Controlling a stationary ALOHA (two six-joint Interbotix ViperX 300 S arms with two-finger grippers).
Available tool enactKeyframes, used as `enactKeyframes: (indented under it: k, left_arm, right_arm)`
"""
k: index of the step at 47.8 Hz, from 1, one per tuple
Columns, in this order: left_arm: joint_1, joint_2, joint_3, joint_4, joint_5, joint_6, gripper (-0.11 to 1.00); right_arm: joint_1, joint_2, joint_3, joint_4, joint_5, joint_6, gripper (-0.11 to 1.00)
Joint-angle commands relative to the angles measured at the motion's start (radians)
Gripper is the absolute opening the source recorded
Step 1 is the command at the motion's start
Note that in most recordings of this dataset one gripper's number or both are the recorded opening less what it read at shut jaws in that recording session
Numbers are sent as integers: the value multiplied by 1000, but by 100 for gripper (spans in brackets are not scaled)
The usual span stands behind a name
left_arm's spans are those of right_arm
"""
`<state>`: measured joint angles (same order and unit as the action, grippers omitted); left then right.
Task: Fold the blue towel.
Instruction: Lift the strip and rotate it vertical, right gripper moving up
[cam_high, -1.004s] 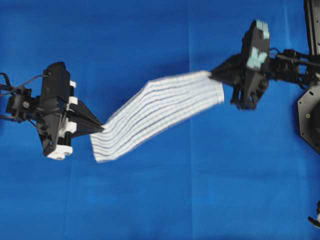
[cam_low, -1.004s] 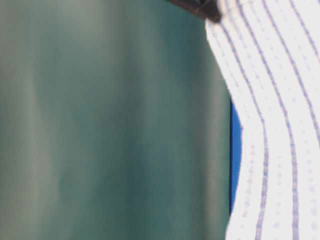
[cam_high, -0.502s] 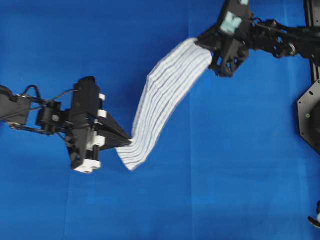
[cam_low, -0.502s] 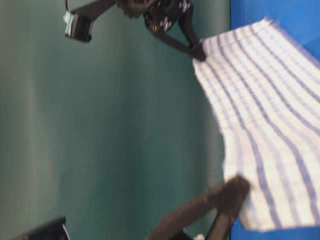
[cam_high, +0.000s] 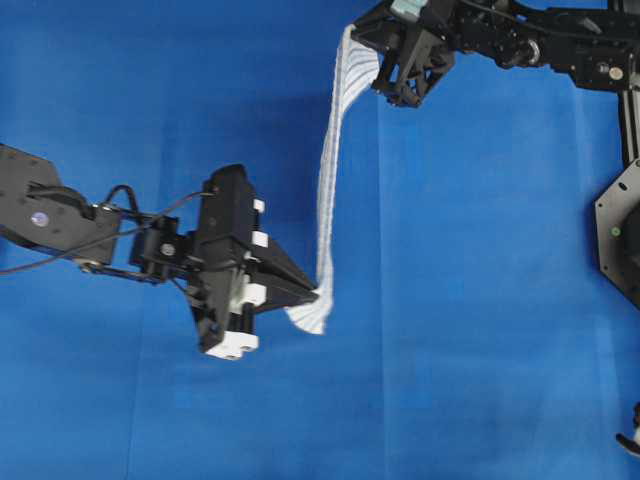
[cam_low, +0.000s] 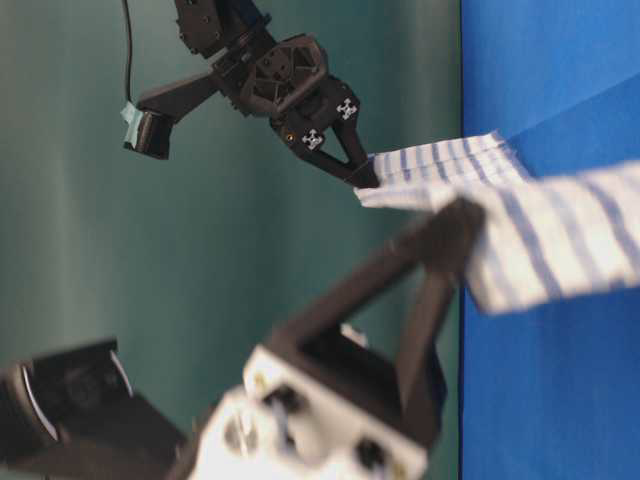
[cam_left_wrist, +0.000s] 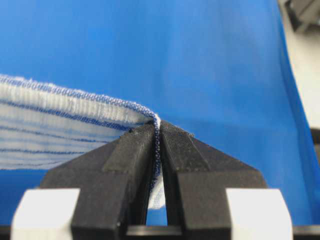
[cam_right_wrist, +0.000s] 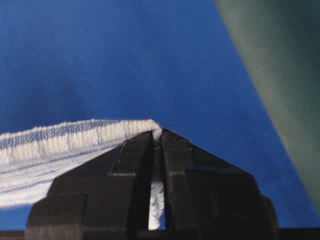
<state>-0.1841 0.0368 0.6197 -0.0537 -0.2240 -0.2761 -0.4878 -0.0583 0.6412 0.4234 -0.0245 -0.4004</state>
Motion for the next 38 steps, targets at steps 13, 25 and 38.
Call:
enactKeyframes:
  k: [13,25,38]
  left_arm:
    - [-8,89,-179,6,-25,11,3]
    - [-9,150,-252,9,-26,14,3]
    - [-12,192,-275,9,-28,40,3]
  right_arm:
    - [-40,-64,9,-3,0,-20,5]
    - [-55,-141,75,-2,0,-29,5]
    - [-66,-130,72,-2,15,-38,5]
